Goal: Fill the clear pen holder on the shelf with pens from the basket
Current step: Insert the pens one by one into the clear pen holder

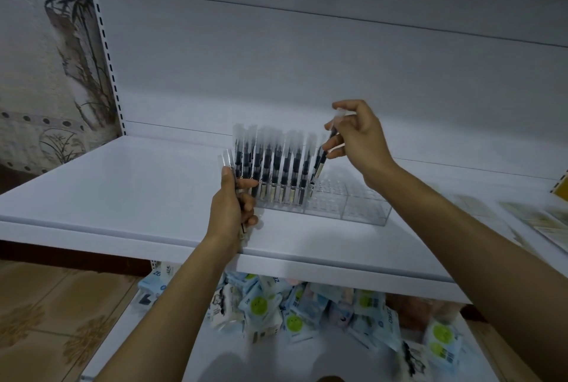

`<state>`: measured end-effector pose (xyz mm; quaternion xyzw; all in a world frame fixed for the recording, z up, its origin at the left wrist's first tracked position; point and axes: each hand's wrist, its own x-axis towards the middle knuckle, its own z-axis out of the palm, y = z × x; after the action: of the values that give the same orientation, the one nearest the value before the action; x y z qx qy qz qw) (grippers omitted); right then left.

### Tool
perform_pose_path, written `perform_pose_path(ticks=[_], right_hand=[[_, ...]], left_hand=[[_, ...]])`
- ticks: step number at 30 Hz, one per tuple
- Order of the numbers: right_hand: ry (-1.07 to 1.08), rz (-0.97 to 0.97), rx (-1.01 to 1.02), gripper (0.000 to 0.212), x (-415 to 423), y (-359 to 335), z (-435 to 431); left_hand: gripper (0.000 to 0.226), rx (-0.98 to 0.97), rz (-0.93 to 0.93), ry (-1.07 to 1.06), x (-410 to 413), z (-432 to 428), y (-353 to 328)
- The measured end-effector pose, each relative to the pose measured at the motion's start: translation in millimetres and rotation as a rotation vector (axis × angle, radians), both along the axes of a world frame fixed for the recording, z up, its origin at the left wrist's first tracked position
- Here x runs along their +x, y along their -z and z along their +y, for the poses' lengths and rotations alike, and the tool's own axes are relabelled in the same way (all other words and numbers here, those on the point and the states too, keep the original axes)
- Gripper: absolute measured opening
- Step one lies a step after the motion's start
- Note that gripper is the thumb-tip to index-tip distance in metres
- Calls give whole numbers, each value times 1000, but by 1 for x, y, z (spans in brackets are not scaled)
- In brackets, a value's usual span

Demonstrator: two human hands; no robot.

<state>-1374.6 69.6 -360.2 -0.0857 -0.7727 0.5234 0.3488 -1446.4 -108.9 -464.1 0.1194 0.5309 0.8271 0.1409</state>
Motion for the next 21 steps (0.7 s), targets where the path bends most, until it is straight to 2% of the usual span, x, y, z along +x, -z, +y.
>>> perform_pose_path(ticks=[13,18,21], right_hand=[[17,22,109,14,-2,10,-1],[-23,-12,190,18,-2,19,-2],[53,-70,267,27,-6,31,2]], left_hand=[[58,-15,13,-8,0,0,1],[57,-18,12,-9,0,0,0],[57,-24,19,-9,0,0,1]])
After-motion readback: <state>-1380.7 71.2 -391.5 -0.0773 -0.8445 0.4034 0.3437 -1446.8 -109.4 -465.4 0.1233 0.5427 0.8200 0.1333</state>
